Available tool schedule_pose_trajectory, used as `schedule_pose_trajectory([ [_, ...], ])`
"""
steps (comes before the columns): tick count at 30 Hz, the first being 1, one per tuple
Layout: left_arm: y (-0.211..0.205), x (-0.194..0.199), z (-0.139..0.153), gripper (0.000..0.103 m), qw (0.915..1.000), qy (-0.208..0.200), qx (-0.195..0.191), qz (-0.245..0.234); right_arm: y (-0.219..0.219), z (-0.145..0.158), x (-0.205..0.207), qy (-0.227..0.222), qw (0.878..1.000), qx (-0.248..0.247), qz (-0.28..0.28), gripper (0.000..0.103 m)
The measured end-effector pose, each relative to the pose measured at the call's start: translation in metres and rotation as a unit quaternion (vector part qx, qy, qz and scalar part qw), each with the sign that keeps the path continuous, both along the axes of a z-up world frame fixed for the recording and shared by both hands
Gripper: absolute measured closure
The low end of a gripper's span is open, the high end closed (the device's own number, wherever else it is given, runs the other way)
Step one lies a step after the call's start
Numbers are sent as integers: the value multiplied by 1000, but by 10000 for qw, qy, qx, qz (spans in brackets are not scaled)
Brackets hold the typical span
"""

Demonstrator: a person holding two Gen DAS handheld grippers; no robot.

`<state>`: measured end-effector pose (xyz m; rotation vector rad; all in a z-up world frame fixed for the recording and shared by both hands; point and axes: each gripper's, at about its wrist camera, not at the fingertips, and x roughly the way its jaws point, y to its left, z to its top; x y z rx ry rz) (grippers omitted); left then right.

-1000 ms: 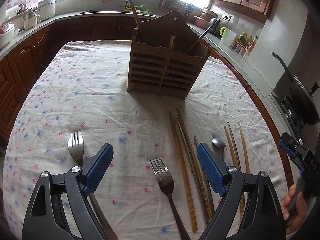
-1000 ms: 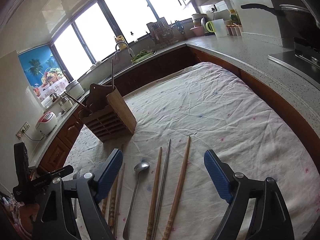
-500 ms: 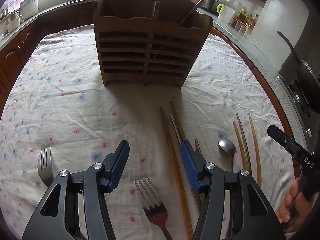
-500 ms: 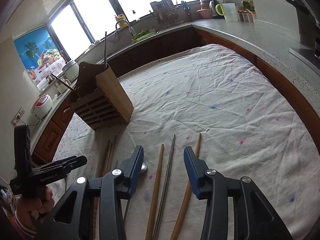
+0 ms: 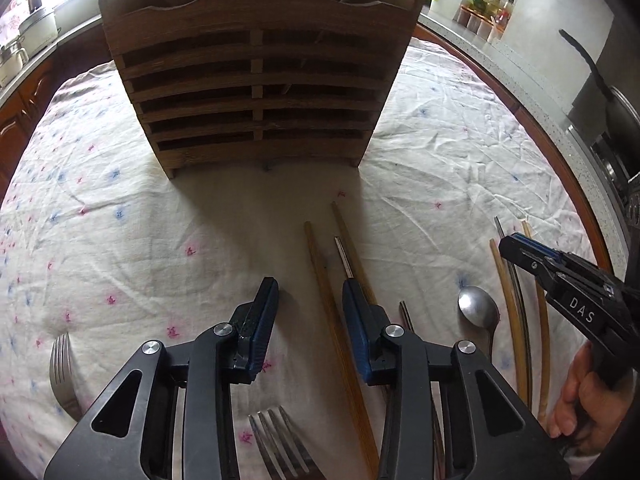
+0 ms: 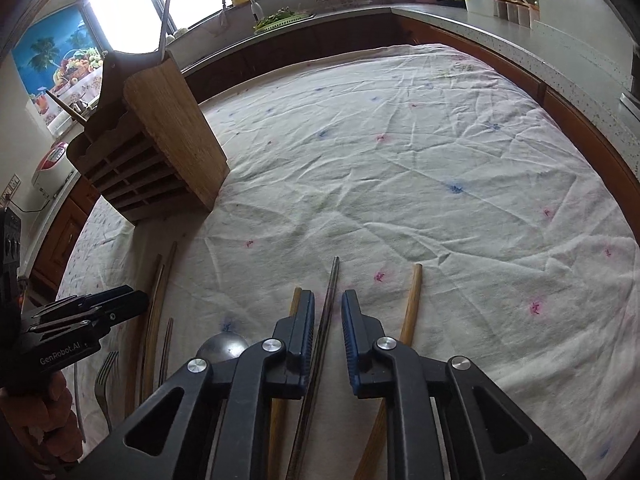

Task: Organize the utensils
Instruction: 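Close the left tool on another wooden chopstick while the right tool grasps a metal chopstick, then lift both chopsticks upright and carry them over the wooden holder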

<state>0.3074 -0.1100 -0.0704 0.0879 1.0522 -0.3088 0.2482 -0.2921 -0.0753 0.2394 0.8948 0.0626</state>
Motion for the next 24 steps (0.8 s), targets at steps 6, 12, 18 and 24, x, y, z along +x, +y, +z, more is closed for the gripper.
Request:
schedule_pose_trajectory([
  [6,-17,-5,-2,81,9982,-385,437,-136,10,-1,6,-11,9987,-500,119,94],
  [12,-20,-3,-1,96,9985,-367,366,-201,12,0,6,-44,9985,-547,68,97],
  [18,11,-13,20,97,9986,-219,-461,-112,3,10,-3,-97,9999,100,15,98],
  [24,42,-39,58,98,9934,-411,-1069,-98,5,43,-25,-488,9982,348,93,99],
])
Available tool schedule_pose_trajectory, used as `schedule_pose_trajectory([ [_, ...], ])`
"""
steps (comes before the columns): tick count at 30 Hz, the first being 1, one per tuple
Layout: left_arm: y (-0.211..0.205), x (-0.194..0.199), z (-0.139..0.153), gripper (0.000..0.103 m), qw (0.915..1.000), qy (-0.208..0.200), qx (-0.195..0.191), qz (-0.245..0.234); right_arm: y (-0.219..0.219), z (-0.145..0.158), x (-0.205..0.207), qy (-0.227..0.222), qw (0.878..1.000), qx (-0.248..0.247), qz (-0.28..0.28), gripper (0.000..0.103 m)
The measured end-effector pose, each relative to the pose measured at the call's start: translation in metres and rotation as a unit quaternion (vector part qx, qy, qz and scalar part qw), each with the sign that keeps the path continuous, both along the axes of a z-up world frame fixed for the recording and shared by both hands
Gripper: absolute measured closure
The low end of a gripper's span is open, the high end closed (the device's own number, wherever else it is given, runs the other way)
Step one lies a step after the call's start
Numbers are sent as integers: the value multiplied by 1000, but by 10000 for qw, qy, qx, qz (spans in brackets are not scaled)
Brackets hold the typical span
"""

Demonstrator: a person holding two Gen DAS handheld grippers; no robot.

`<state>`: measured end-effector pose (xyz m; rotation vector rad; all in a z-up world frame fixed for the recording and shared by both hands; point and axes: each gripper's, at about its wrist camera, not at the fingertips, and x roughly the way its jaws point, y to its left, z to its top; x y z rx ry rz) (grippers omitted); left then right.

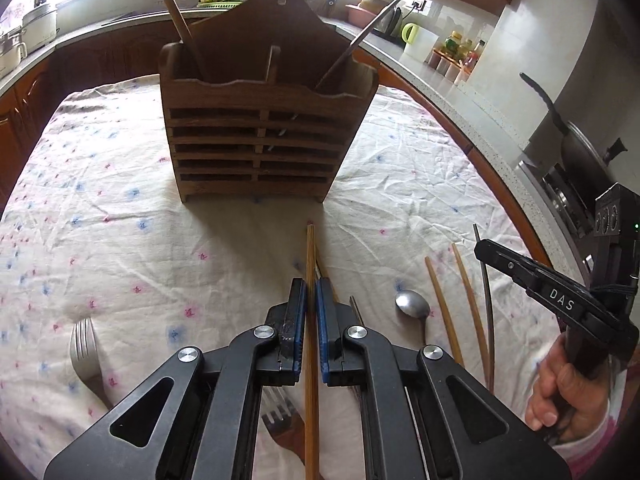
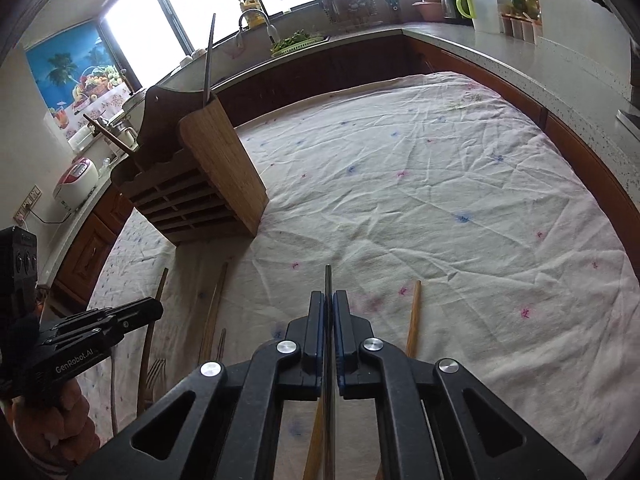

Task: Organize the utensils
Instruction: 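Lift both chopsticks upright and carry them over the wooden holder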

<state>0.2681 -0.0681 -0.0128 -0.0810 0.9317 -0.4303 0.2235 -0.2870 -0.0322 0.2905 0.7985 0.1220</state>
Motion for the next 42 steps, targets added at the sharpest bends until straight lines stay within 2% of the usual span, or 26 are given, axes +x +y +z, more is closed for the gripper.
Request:
schedule_pose_trajectory([
  [12,42,-51,58,98,9960,-467,-763,-2,11,66,-52,-781,9967,111,172,99],
  [21,74,-77,105,98,9868,-1077,-1200,142,18,116,-80,-1428,9896,24,194,99],
  [28,90,-77,124,98,9809,-1407,-1308,305,25,140,-79,-1791,9836,-6,218,99],
  [42,101,-53,146,98,9728,-1830,-1290,593,37,154,-45,-2027,9786,85,342,99],
])
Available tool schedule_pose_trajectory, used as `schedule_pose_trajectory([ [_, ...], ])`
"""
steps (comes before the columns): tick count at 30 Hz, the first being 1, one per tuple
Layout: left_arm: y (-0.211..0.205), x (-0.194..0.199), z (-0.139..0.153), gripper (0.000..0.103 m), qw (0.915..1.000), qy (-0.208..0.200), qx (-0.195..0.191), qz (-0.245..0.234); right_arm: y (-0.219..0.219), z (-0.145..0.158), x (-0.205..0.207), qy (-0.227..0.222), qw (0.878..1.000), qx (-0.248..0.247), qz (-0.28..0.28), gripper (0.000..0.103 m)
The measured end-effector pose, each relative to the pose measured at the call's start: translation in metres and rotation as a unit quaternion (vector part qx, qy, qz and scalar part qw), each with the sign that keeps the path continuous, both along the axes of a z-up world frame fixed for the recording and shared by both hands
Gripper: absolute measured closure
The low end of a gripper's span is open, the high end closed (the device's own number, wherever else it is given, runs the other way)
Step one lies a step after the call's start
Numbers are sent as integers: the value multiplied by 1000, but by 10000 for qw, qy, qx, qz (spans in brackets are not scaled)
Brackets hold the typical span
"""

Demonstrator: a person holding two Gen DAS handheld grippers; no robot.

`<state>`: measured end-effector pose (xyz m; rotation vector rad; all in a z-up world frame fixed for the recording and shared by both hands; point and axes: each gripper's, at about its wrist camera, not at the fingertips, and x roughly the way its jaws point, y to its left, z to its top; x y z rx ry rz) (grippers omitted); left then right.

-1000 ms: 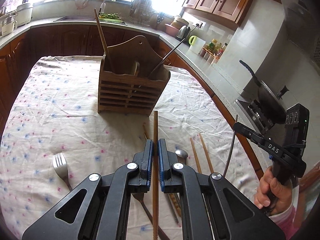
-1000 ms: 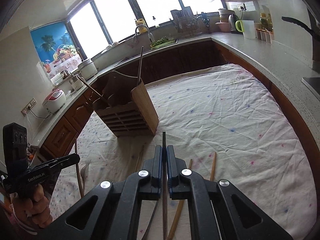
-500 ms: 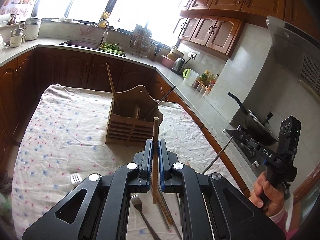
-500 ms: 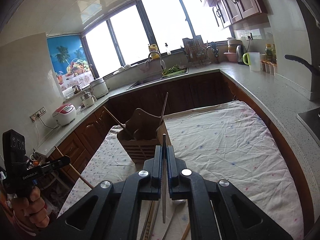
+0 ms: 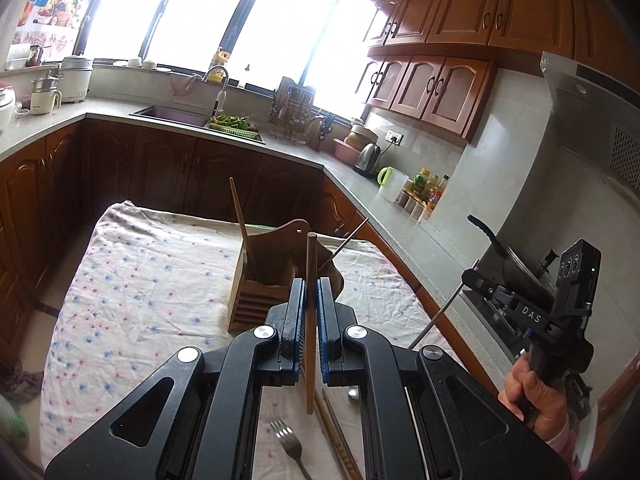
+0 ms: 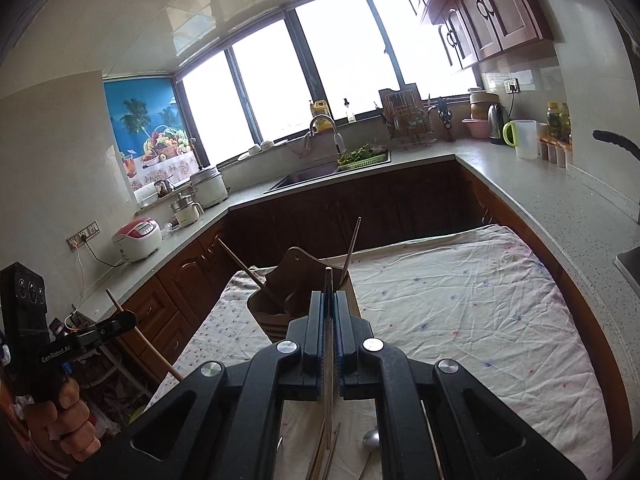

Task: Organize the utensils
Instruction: 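Lift both chopsticks upright and carry them over the wooden holder, then drop both chopsticks into the holder and open both tools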

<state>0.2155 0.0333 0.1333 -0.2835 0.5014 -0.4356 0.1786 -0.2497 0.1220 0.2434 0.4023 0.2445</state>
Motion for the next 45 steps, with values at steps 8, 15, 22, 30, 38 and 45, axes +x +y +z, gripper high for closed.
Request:
schedule_pose_trajectory([
  [8,13,38,36,98,9982,-464,-153,350,12,26,33,-283,9996,91,22,99],
  [15,24,86,62,98,9933,-822,-244,771,15,59,79,-666,9975,213,-119,99],
  [22,30,136,26,98,9922,-554,-451,1021,16,43,127,-654,9974,235,-197,99],
  [30,13,159,-41,98,9933,12,-443,1065,24,-10,141,-431,9982,241,-340,98],
  [38,-6,164,-59,98,9958,200,-271,846,25,-41,150,-75,9986,402,-343,98],
  [45,-7,170,-58,98,9961,231,-198,832,26,-38,152,-6,9989,330,-329,98],
])
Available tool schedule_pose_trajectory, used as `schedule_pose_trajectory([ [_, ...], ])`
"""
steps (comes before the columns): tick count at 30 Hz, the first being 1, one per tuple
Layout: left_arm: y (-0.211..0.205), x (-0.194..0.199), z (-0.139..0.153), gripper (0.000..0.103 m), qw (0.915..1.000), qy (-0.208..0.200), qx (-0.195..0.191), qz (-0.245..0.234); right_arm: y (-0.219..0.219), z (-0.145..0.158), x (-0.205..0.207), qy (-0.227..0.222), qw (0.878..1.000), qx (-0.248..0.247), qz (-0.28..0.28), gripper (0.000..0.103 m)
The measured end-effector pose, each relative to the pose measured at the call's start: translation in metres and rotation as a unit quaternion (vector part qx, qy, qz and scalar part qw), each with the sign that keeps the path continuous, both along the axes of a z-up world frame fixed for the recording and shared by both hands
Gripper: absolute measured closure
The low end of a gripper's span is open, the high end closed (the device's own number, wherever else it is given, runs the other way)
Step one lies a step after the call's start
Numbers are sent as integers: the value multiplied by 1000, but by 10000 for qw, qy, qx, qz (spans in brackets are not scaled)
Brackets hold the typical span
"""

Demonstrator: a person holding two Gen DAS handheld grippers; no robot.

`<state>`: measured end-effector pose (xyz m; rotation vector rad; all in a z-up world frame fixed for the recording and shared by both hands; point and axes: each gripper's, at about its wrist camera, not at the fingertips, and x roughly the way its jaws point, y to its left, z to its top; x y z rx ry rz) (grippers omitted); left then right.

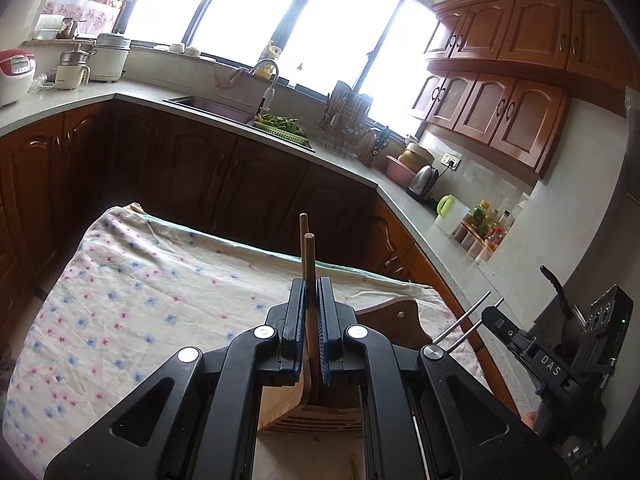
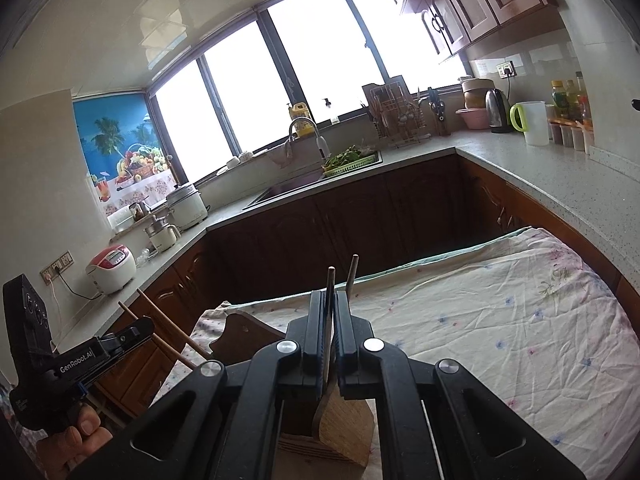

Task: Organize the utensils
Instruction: 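Drop both chopsticks into the holder and open both tools, then move both open tools back toward the remaining chopsticks on the cloth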

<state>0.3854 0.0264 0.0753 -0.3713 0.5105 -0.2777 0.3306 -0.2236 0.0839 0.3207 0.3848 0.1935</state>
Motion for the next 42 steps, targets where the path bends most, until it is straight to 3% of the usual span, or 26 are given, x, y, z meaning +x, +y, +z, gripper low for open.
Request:
schedule_pose_trajectory([
  [6,-1,2,3,98,9999,92,39,-54,-1,0,2,47,10000,22,16,96],
  [8,1,1,3,88,9998,168,38,-58,-1,1,2,49,10000,51,64,93],
  [9,3,-1,3,71,9998,191,30,-16,-1,1,0,14,9999,80,109,90],
  [10,5,-4,4,47,9997,213,25,66,-1,3,-2,-25,9999,92,134,87],
  [11,8,-8,4,39,9997,186,-12,131,-1,4,-5,-78,9998,82,138,70],
  [12,11,-12,5,32,9997,144,-45,171,-2,6,-9,-147,9997,83,148,47],
  [15,16,-22,4,17,9992,253,78,289,-4,11,-24,-422,9989,142,166,27],
  [18,22,-34,1,17,9990,310,98,317,-7,14,-35,-488,9985,168,189,9],
  [19,23,-38,0,16,9988,351,112,331,-8,15,-39,-474,9984,207,213,8],
  [32,21,-107,-21,16,9964,708,409,229,-30,-1,-92,26,9984,545,168,7],
  [42,4,-166,-65,16,9896,1277,645,-174,-64,-59,-170,798,9938,741,-241,4],
])
